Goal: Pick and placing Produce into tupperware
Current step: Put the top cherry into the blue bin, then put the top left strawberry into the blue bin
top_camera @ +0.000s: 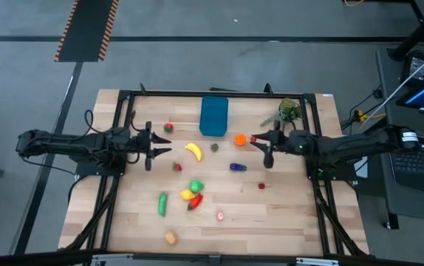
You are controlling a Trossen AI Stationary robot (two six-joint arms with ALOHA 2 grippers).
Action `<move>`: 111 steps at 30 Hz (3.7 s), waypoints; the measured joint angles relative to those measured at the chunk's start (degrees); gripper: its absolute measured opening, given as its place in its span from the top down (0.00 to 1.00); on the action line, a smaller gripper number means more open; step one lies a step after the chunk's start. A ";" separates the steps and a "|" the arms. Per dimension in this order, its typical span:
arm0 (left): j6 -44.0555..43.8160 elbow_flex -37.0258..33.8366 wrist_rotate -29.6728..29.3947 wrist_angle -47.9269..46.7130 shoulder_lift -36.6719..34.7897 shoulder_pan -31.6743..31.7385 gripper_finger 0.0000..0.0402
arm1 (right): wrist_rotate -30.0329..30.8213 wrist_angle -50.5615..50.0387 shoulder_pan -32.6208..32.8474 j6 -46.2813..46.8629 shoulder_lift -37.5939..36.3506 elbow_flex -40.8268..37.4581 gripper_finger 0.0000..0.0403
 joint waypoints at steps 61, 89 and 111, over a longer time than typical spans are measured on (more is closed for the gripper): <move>2.96 -0.04 6.92 -9.56 -10.46 7.24 0.69 | -28.30 -60.10 -32.37 -16.39 72.15 85.63 0.72; 3.03 -0.02 6.68 -10.22 -10.44 7.22 0.69 | -26.12 -61.11 -31.01 -18.07 74.15 85.39 0.72; 3.09 0.00 5.56 -10.20 -10.44 7.22 0.69 | -26.58 -60.86 -30.95 -19.25 74.15 85.41 0.63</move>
